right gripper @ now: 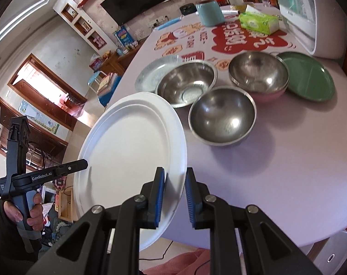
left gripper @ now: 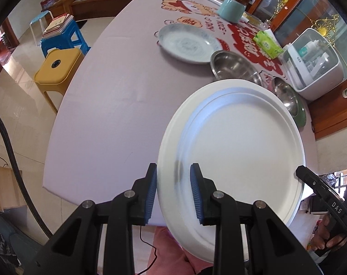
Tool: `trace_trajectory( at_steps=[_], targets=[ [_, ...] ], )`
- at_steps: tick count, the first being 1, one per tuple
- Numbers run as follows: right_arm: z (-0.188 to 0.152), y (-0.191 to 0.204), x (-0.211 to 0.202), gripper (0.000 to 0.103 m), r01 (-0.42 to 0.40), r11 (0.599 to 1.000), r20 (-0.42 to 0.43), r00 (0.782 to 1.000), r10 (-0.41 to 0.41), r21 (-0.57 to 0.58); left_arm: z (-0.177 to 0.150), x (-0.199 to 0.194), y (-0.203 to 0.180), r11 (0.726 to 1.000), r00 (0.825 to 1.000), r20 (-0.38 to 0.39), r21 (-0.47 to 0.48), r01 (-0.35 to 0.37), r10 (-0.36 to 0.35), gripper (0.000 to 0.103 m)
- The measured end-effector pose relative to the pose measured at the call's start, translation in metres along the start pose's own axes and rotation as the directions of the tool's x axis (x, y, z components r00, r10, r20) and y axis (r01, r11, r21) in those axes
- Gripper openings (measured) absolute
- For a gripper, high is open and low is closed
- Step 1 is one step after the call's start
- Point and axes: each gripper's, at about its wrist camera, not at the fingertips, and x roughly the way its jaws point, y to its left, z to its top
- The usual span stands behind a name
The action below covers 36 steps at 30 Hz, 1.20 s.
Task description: Organize plates and bowls
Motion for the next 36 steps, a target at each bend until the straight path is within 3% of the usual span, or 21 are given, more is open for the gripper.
trace_trajectory(
  at_steps=[13, 27, 36],
  targets=[
    [-0.018, -0.003, 0.039, 0.018, 0.038, 0.999, -0.091, 0.995, -0.036, 0.022, -0.017, 0.042, 0.022, 1.0, 0.997, -0.073, -0.002, -0.02, 0.02, 0.028],
    [-0.019, -0.018, 0.076, 0.019, 0.148, 0.989, -0.133, 0.98, -0.147, -0.002, -0.012, 0.097, 0.019, 1.0, 0.99, -0.138, 0.016, -0.016, 0.018, 0.028],
    [-0.015, -0.031, 0.085, 0.02, 0.167, 0.986, -0.158, 0.974, -0.164, 0.005, -0.006, 0.12, 0.012, 1.0, 0.989, -0.149, 0.028, -0.008, 0.012, 0.028]
  ],
)
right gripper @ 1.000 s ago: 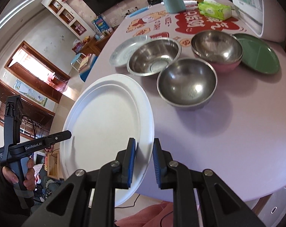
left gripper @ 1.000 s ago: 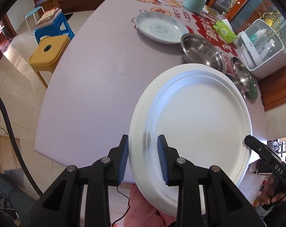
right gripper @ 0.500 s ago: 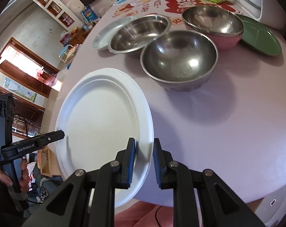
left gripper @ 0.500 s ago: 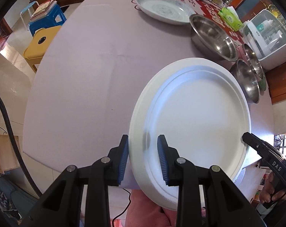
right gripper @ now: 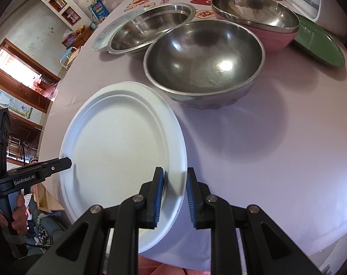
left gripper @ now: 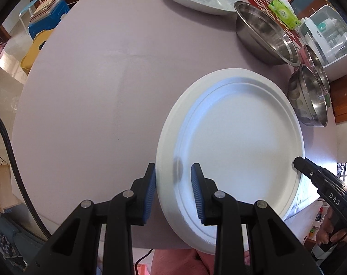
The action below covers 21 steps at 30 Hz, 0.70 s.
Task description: Organize plates and bowls
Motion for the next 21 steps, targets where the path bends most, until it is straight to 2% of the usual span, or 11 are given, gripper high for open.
trace_trajectory(
  at_steps=[13, 21],
  targets=[
    [0.006, 0.001, 0.0, 0.021, 0.005, 1.0, -0.008, 1.0, -0.006, -0.029, 0.013, 0.005, -0.018, 1.0, 1.0, 0.008, 0.011, -0.022, 0.022, 0.039],
    [0.007, 0.002, -0.001, 0.021, 0.01, 0.999, -0.003, 1.0, -0.01, -0.034, 0.013, 0.005, -0.023, 1.0, 1.0, 0.013, 0.001, -0.021, 0.021, 0.04]
  ],
)
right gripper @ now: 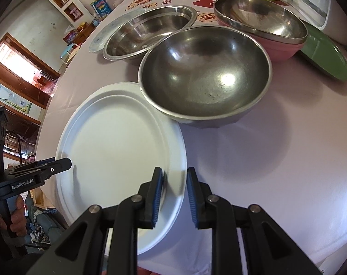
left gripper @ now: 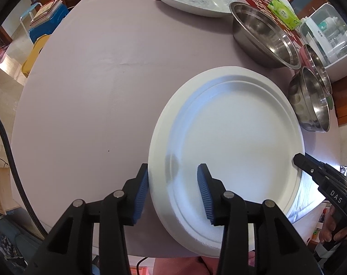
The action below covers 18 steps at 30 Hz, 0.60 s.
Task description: Organize plates and bowls
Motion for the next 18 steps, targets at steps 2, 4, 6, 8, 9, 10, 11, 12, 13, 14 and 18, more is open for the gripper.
trace_trajectory(
  at_steps=[2, 4, 6, 8, 9, 10, 11, 12, 13, 14, 18],
  targets=[
    [-0.001, 0.002, 0.0, 0.022, 0.005, 1.0, 0.001, 1.0, -0.005, -0.006, -0.002, -0.003, 0.007, 1.0, 1.0, 0.002, -0.003, 0.003, -0.003, 0.043],
    [-0.002, 0.003, 0.0, 0.022, 0.006, 1.0, 0.001, 1.0, -0.006, -0.009, -0.003, -0.004, 0.008, 1.0, 1.0, 0.002, -0.011, -0.001, 0.001, 0.045],
    [-0.003, 0.003, 0.0, 0.025, -0.004, 1.0, 0.001, 1.0, 0.004, -0.005, -0.005, -0.003, 0.011, 1.0, 1.0, 0.003, -0.016, -0.011, 0.012, 0.052],
    [-0.003, 0.004, 0.0, 0.034, -0.009, 1.0, 0.002, 1.0, 0.009, -0.003, -0.005, -0.004, 0.014, 1.0, 1.0, 0.008, -0.025, -0.018, 0.019, 0.053],
    [-0.005, 0.004, -0.001, 0.036, -0.013, 1.0, 0.004, 1.0, 0.013, -0.003, -0.006, -0.005, 0.015, 0.999, 1.0, 0.01, -0.031, -0.018, 0.018, 0.054],
    [-0.004, 0.005, -0.001, 0.04, -0.014, 1.0, 0.006, 1.0, 0.014, -0.002, -0.006, -0.006, 0.017, 0.999, 1.0, 0.012, -0.039, -0.017, 0.018, 0.055],
    [-0.005, 0.004, -0.003, 0.042, -0.015, 1.0, 0.008, 1.0, 0.015, -0.001, -0.007, -0.007, 0.019, 0.999, 1.0, 0.015, -0.044, -0.018, 0.019, 0.055],
    [-0.006, 0.004, -0.004, 0.043, -0.016, 1.0, 0.011, 1.0, 0.016, 0.001, -0.007, -0.008, 0.02, 0.999, 1.0, 0.02, -0.049, -0.018, 0.019, 0.055],
    [-0.007, 0.004, -0.005, 0.044, -0.017, 1.0, 0.013, 1.0, 0.017, 0.002, -0.008, -0.011, 0.021, 0.998, 0.999, 0.027, -0.054, -0.019, 0.02, 0.056],
    [-0.007, 0.004, -0.006, 0.044, -0.017, 1.0, 0.016, 1.0, 0.017, 0.002, -0.008, -0.013, 0.021, 0.998, 0.999, 0.033, -0.057, -0.021, 0.023, 0.056],
    [-0.009, 0.004, -0.012, 0.044, -0.013, 1.0, 0.029, 1.0, 0.012, 0.009, -0.01, -0.024, 0.022, 0.997, 0.997, 0.061, -0.062, -0.04, 0.044, 0.06]
  ],
)
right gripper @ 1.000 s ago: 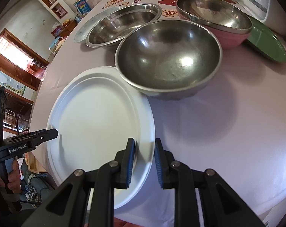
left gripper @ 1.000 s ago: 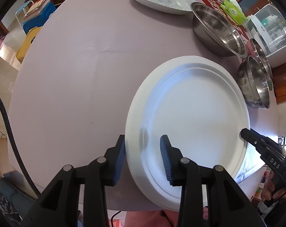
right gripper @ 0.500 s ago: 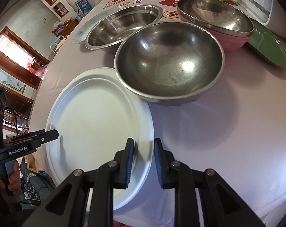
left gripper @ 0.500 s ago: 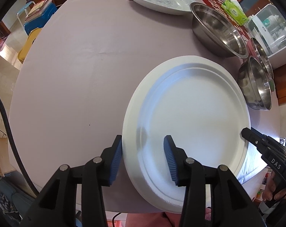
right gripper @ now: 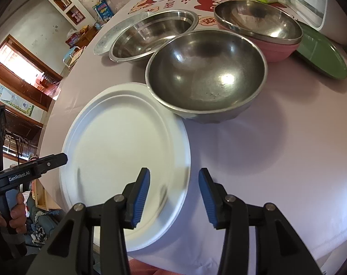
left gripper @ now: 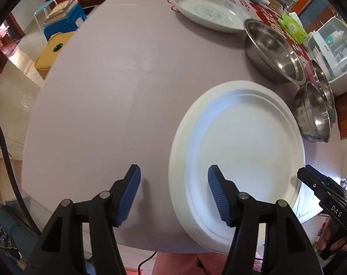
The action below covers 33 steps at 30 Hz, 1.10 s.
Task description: Organize plates and bowls
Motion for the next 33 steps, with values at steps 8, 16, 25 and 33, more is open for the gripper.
trace_trajectory(
  at_steps=[8, 16, 25, 33],
  targets=[
    [-0.006, -0.004, -0.019, 0.045, 0.001, 1.0, 0.027, 1.0, -0.002, 0.016, -0.006, -0.03, 0.0, 1.0, 0.999, 0.028, -0.004, -0.025, 0.025, 0.06],
    [-0.004, -0.01, -0.049, 0.045, 0.017, 0.999, 0.071, 0.997, -0.02, 0.05, -0.012, -0.067, 0.002, 0.999, 0.998, 0.06, -0.003, -0.037, 0.037, 0.069],
    [0.021, -0.021, -0.095, 0.045, 0.024, 0.997, 0.128, 0.991, -0.033, 0.072, -0.003, -0.108, -0.001, 0.998, 0.997, 0.075, -0.056, -0.016, 0.02, 0.072],
    [0.077, -0.027, -0.122, 0.057, -0.011, 1.0, 0.161, 0.987, 0.008, 0.021, 0.015, -0.137, -0.012, 0.994, 0.994, 0.101, -0.111, -0.017, 0.028, 0.074]
  ],
)
